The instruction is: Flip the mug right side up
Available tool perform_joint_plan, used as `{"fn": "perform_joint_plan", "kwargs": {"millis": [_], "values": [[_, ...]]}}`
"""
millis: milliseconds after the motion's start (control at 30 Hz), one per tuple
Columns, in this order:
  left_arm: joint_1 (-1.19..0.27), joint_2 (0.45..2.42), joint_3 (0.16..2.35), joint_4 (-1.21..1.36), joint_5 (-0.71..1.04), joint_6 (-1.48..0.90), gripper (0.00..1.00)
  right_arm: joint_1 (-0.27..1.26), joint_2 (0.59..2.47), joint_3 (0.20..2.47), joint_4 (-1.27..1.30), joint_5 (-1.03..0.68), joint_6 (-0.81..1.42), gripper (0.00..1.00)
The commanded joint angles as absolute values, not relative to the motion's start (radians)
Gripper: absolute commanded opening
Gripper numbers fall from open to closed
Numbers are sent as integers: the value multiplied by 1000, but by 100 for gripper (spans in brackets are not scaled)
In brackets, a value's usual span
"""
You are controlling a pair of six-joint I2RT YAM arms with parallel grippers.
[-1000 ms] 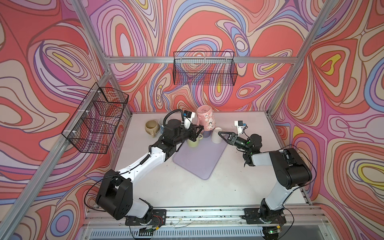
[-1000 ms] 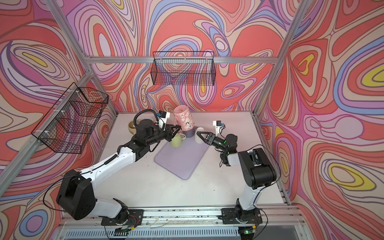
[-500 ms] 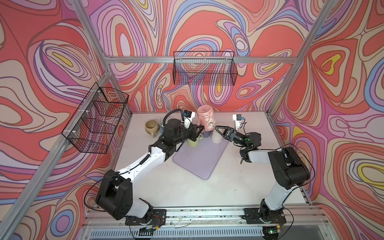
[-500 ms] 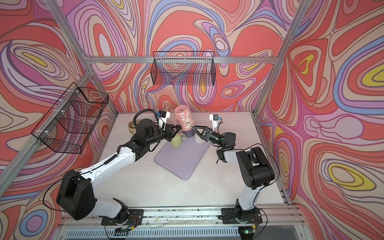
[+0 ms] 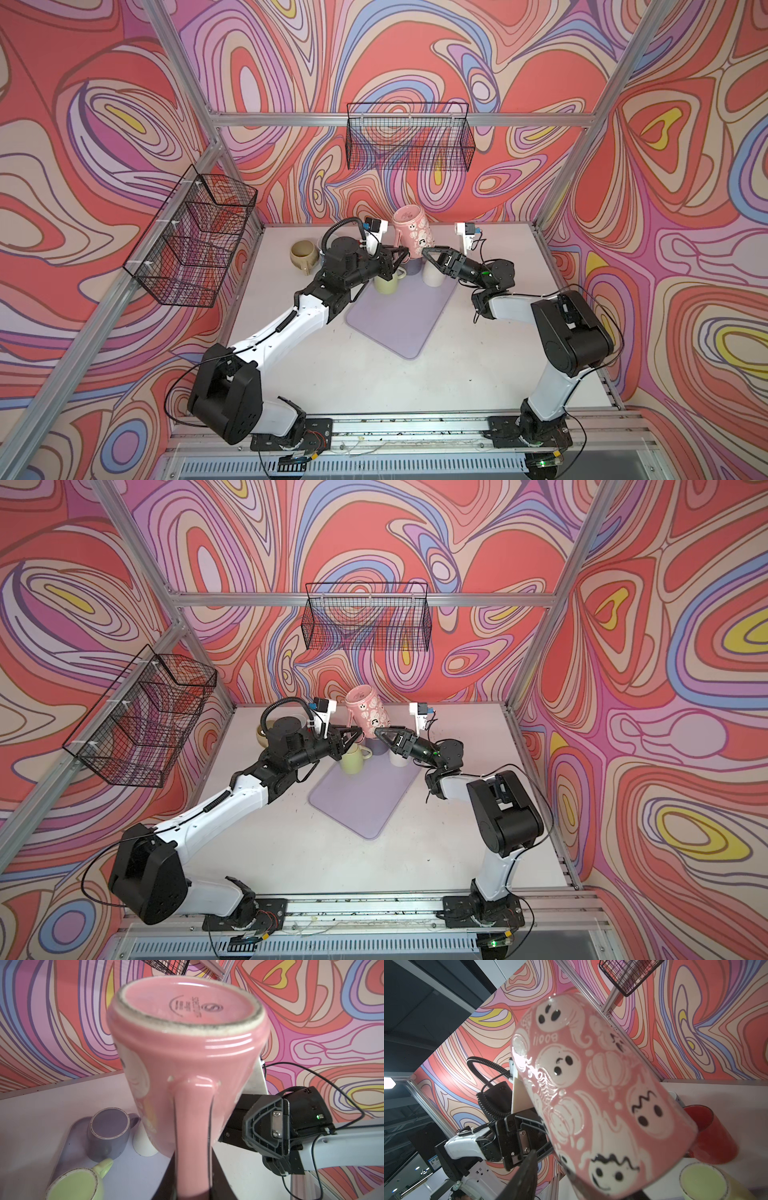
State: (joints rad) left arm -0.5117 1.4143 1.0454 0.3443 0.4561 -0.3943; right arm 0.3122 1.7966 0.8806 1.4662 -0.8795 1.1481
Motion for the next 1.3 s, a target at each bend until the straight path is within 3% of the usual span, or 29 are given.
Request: {"fn": "perform_joint_plan", "kwargs": {"millis": [0,800,1267], "values": [[-517,1376,1044,500,463,-399,0,326,1802,918,1492,-867,1152,50],[-521,1521,993,590,433,-559,0,348,1743,972,1491,-840,1131,33],[-546,1605,980,574,373,-650,10,347,1749,992,1492,-828,1112,20]]}}
